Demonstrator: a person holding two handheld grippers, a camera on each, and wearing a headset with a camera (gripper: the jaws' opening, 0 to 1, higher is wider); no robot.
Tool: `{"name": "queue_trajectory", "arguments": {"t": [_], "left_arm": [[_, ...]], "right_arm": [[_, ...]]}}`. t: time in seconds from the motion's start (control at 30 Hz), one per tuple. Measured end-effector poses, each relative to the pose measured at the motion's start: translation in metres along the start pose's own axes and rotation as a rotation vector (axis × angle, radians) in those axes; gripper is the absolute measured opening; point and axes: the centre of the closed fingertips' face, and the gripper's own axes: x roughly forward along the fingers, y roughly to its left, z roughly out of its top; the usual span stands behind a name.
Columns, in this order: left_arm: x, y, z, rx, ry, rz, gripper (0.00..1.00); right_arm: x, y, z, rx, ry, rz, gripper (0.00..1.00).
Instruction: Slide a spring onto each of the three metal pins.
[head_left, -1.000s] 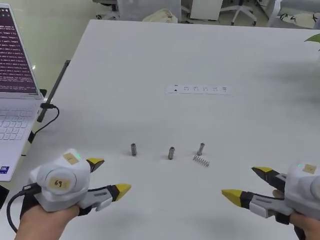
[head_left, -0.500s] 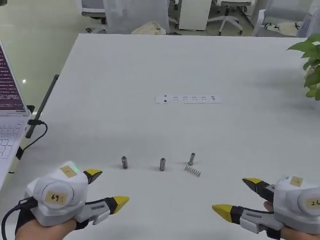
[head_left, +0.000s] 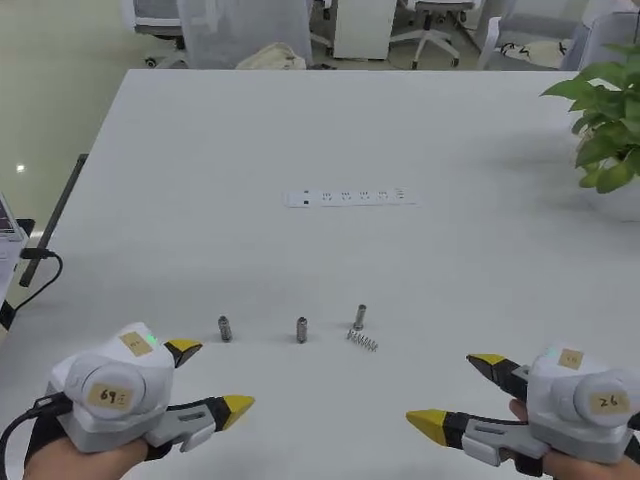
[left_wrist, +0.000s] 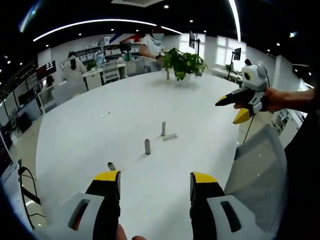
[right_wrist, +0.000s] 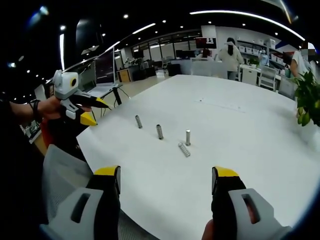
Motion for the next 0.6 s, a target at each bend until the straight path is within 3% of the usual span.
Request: {"name": "queue_trajectory", "arguments": {"t": [0.4,0.6], "left_arm": [[0.02,-0.005,0.009,0.031,0.007,-0.034,0.51],[0.034,-0.011,0.015,0.047,0.012,-0.057,0.51]], "right_arm": [[-0.006,-0.004,-0.009,-0.018,0.036,0.011,0.77],[-0.011,-0.01,-0.009,-0.004,0.026,0.014,0.77]]}}
